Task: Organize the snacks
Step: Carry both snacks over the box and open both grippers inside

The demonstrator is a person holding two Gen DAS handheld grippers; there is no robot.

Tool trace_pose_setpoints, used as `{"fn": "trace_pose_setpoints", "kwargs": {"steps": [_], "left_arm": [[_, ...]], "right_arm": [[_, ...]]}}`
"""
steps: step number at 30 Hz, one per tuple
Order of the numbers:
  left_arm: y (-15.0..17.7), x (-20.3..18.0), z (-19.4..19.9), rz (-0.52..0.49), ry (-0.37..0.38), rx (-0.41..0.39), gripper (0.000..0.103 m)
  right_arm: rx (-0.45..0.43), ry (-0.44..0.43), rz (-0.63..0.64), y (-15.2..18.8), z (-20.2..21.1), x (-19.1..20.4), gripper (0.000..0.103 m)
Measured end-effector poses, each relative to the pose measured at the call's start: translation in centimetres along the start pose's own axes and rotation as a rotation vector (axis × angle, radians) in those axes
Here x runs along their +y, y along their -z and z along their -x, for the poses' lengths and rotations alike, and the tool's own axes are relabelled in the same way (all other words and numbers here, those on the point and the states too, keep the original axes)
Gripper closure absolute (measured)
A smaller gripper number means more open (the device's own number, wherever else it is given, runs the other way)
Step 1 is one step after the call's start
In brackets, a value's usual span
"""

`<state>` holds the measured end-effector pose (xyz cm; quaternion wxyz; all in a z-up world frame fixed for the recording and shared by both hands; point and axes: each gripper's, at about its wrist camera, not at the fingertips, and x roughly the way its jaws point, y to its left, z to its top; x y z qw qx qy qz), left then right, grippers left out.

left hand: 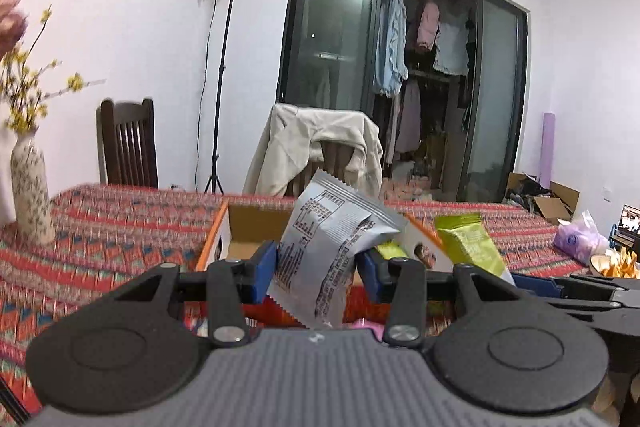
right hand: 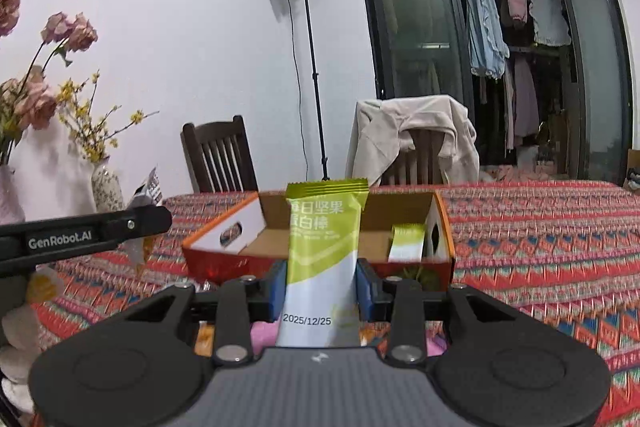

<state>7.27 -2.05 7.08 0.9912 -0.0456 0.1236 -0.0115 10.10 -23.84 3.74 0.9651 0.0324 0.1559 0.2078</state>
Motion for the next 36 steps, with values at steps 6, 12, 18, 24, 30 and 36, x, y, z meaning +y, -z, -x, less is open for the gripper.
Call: {"fn": "trace_pose_setpoints", "kwargs": {"steps": [6,12,18,24,30,36], "left_arm": [[-2.3,-0.5,-2.0,0.006,-0.019,-0.028,0.058],[-3.9,-0.6,-5.1,0.021,-0.039,-0.039,0.058],[-4.9,0.0,-9.3,0.065,-0.073,-0.024,0.058],[-4.3,1.5,-14.0,0.107,-0.129,0.017,0.058],[-1.6,3.3,-17.3,0.122,-0.148,0.054,0.058],[-0.3,4.1,-18.6,0.132,-0.160,0.107,0.058]], "right_arm": [[-0.012,0.018,0.000,-2.6,-2.5,-0.1,0.068],[-0.028,0.035,-0.014,-5.0,-5.4,-0.7,0.068],[-0.027,0.062,-0.041,-6.9,-9.2,-1.5,0.068],[-0.005,0.082,-0.081,-7.2,-13.7,-2.5,0.068],[-0.011,0.066,-0.136,-5.1,-17.0,-4.6,0.068],[0.046,0.049,-0.164,-4.2,-19.0,-5.7,0.068]]}}
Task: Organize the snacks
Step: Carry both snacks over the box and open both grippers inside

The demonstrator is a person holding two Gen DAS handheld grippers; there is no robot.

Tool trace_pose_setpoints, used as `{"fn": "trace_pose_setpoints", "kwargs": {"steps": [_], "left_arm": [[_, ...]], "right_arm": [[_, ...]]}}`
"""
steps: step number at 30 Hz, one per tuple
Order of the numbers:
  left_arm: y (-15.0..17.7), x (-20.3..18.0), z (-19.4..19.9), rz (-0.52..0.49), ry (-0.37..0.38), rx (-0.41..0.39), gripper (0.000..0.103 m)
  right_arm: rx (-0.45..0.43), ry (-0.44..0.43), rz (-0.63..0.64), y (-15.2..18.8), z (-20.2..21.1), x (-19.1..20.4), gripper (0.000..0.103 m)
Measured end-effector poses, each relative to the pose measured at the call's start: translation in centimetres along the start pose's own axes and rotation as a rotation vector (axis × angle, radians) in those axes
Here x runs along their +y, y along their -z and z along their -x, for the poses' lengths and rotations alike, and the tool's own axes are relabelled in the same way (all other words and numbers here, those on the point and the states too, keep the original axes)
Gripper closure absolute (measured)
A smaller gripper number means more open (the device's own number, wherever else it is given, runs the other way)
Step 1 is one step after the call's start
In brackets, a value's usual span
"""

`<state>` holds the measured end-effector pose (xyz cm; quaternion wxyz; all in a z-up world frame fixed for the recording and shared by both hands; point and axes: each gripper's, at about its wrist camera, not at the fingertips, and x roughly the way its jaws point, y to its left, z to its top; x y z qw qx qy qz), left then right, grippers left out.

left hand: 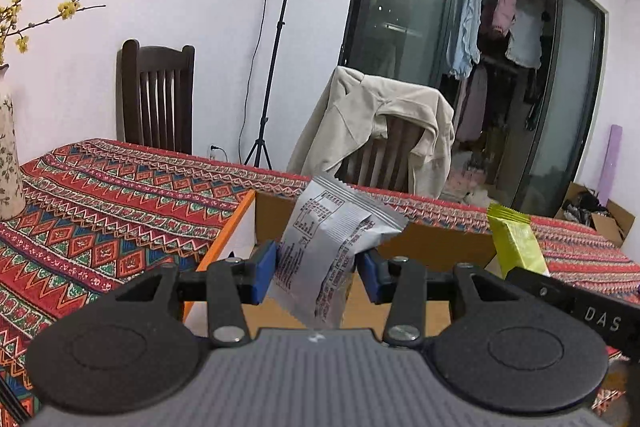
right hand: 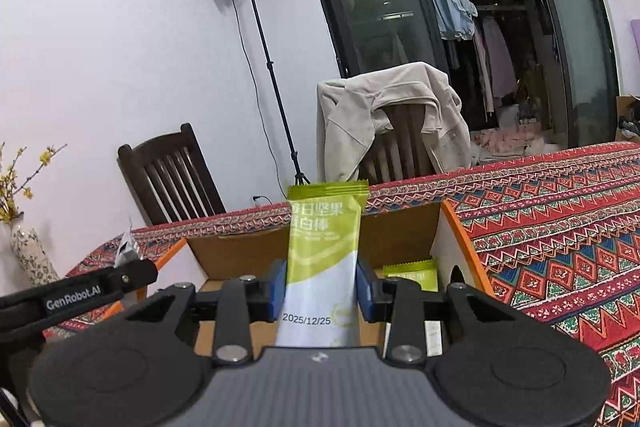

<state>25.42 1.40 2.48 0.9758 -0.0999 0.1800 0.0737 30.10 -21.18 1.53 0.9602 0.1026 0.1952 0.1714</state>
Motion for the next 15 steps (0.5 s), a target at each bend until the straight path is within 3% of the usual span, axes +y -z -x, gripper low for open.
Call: {"fn": "trace_pose_setpoints", "kwargs": {"steps": [3,6,8,10,12,13,15], "left_arm": [[0.3,-0.2,0.0,-0.009,0.007,0.001,0.058],[0.5,-0.4,0.2,-0.010,0.025,-0.002,0.048],[0.6,-0.4,0.4,-0.009,0.030,-0.004,0.025],[0.7,-0.6,0.6,-0.023,0.017,-0.011,0.022],[0.7,-0.7,0.8,-0.032,0.027,-0.010,0.015],[0.8,-0.7,1.0,-0.026,0.026,-0.010,0.002],[0.8,-0.6,1.4,-0.021,0.014,-0.021,0.000]], "right_arm": [[0.006,0.002,0.000,0.0,-0.4,0.0,0.067],[0.013,0.000,0.000,0.1,-0.7,0.0,0.062],[0.012,0.007,-0.009,0.1,-0.7,-0.2,0.057],[0.012,0.009,-0.020,0.0,-0.7,-0.5,0.030],[0.006,0.009,-0.023,0.0,-0.5,-0.6,0.024],[0.005,0.009,-0.024,0.1,-0.3,-0.6,0.019],[0.003,0.006,-0.026,0.0,0.0,-0.6,0.003]]}}
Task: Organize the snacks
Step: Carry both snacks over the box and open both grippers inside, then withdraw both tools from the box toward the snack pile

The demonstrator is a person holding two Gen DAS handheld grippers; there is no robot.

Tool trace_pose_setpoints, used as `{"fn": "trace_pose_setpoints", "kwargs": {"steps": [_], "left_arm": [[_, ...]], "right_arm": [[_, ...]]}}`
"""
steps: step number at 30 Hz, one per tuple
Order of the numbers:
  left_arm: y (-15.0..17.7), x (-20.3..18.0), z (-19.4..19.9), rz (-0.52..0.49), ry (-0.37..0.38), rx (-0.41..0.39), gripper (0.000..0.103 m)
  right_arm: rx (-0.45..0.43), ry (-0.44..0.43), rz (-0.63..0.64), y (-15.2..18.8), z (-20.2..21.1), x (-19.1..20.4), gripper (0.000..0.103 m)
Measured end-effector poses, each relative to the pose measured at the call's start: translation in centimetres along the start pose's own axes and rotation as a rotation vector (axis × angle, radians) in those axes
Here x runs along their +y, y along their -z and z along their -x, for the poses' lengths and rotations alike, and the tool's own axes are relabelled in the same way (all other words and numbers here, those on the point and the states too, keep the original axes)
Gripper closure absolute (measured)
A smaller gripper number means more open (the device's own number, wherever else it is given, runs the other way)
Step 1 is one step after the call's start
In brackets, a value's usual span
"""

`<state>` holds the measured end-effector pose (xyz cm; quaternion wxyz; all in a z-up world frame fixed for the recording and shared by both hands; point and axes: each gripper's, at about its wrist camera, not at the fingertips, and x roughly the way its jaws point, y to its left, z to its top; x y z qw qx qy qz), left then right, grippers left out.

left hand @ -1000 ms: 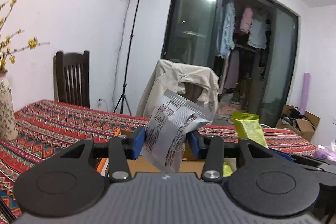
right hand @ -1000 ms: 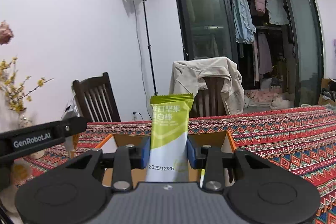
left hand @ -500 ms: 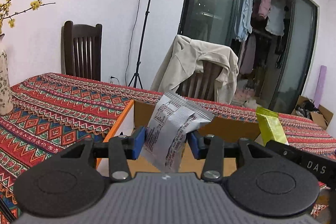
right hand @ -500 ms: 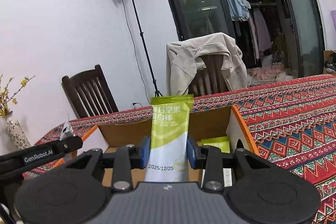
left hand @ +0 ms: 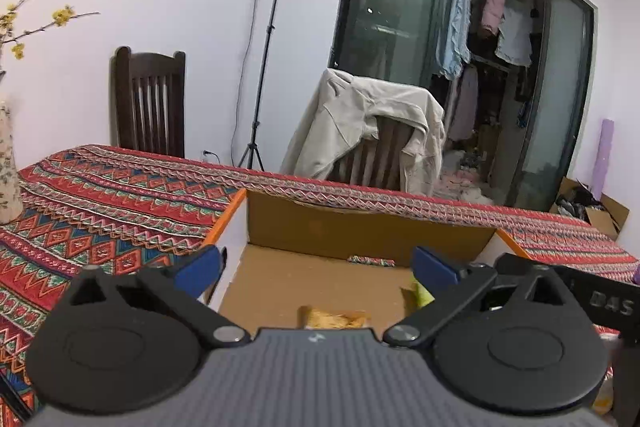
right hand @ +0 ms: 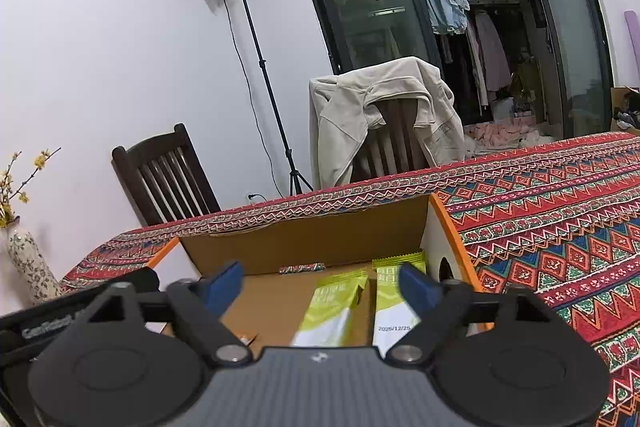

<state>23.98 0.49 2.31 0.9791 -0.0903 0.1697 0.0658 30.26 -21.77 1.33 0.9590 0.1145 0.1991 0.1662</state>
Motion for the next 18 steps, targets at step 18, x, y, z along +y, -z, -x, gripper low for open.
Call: {"fn": "trace_pose_setpoints", "kwargs": {"steps": [18], "left_arm": [[-2.0,1.5,6.0,0.046,0.010,0.028,0.000]], "right_arm": [[-0.073,-0.048,0.044,-0.8,6.8,1.1,0.000]]}}
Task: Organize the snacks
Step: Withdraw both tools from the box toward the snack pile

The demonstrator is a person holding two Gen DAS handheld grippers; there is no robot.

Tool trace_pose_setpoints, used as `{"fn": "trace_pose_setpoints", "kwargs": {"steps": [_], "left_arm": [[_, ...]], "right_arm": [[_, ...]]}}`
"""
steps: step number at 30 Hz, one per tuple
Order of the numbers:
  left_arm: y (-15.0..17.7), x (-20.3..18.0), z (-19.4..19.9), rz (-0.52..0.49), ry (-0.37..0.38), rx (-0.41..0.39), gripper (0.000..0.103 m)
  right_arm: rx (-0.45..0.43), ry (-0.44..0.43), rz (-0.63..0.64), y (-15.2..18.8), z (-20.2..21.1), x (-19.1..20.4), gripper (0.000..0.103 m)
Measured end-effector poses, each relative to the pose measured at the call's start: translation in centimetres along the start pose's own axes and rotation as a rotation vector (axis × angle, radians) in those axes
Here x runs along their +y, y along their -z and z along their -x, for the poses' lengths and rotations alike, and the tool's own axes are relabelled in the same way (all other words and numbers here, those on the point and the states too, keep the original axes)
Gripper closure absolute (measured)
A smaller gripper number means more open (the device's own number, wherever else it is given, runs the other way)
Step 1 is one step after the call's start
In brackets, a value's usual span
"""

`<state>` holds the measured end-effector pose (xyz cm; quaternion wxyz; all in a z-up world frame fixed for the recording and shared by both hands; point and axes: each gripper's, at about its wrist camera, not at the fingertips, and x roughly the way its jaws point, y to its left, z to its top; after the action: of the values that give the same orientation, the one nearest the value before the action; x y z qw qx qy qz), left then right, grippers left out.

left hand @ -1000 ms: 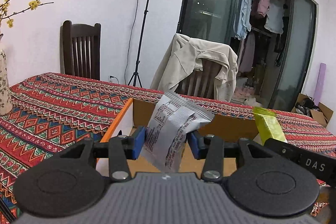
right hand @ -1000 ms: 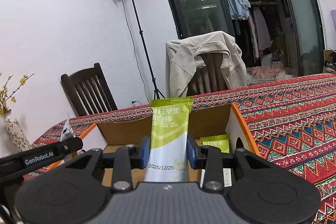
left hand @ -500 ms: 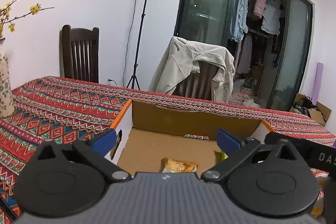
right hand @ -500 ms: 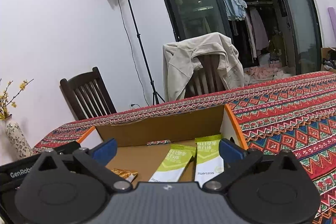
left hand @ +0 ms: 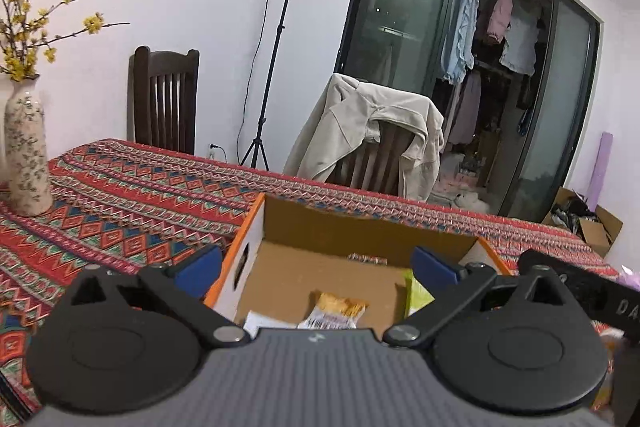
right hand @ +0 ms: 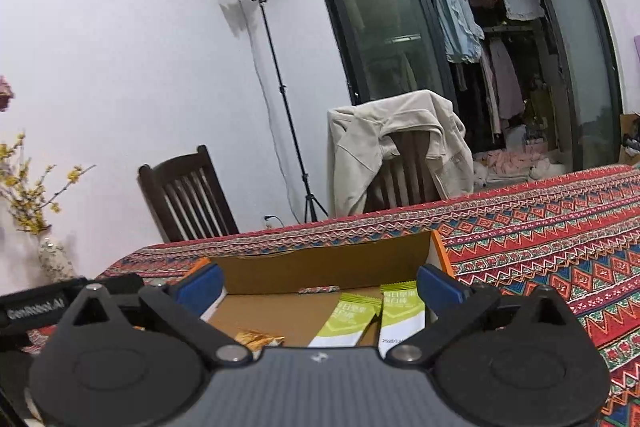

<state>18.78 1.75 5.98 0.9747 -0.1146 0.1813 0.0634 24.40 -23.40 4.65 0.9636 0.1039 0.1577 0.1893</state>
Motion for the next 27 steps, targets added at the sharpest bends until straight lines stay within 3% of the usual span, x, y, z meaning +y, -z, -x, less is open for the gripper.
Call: {"fn": "trace_pose_setpoints", "kwargs": {"steps": [6,14,27], "left_arm": [[1.3,1.2,3.6,-0.027,0.004,0.003,0.000],[4.8,2.1,9.5,-0.091,0.026,-0.014,0.000],[9.8,6.3,17.3,-0.056,0.029,0.030,0.000]], "right_arm": [[0.023,-0.012,0.043,1.2,3.6,0.9,0.000],[0.099,-0.079,0.097,5.2,8.9,2.8,0.000],[0.189,-0.127,0.132,11.4,15.9,6.5,0.000]]}}
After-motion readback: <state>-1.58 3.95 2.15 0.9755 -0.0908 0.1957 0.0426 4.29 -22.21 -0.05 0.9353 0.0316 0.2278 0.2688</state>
